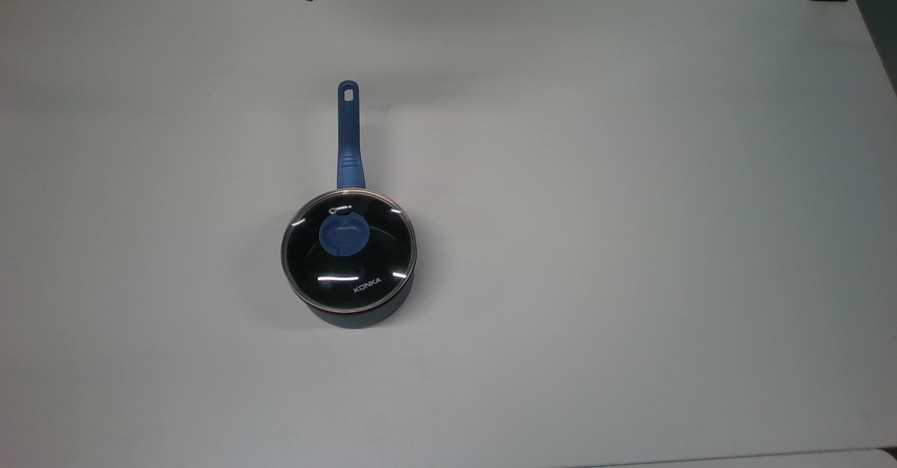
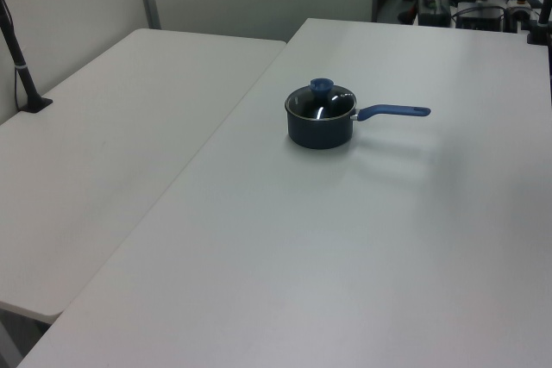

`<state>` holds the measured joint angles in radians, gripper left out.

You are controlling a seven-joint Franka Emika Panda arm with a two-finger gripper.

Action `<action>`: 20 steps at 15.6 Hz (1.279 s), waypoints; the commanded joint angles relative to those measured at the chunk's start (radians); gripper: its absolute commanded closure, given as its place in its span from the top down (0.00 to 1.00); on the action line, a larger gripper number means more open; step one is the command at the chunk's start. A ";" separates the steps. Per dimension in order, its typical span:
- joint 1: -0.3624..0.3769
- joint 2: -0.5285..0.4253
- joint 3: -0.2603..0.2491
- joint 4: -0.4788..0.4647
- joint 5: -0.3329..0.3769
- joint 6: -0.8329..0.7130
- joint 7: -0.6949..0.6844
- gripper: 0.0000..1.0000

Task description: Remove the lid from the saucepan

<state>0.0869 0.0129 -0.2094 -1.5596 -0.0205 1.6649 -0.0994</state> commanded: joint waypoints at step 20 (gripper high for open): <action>0.013 0.018 -0.012 -0.022 0.004 0.013 -0.020 1.00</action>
<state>0.0870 0.0155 -0.2093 -1.5733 -0.0205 1.6647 -0.1002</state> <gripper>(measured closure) 0.000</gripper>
